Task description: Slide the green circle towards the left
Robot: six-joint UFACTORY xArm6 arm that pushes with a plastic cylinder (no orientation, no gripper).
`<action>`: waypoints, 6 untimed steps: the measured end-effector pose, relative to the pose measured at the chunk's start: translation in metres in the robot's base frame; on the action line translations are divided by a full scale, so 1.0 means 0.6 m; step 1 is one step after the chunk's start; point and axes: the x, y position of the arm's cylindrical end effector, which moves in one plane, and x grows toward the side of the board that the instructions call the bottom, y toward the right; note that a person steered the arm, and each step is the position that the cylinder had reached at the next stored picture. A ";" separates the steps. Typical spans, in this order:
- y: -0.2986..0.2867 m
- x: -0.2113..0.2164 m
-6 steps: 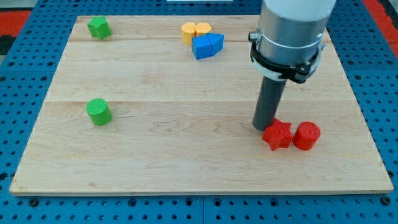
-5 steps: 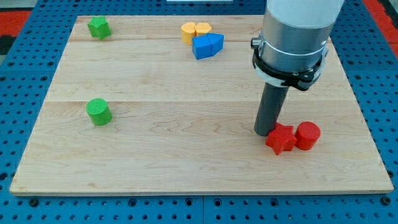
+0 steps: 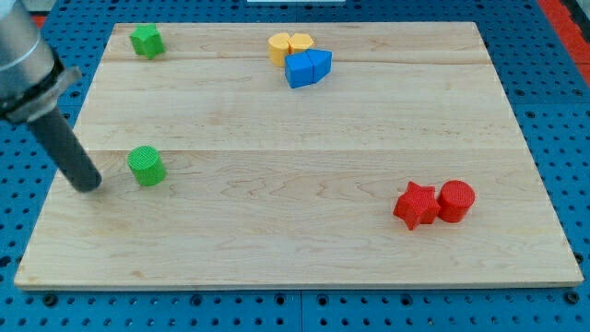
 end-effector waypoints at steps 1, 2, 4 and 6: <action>0.078 -0.026; 0.203 -0.032; 0.137 0.022; 0.194 0.048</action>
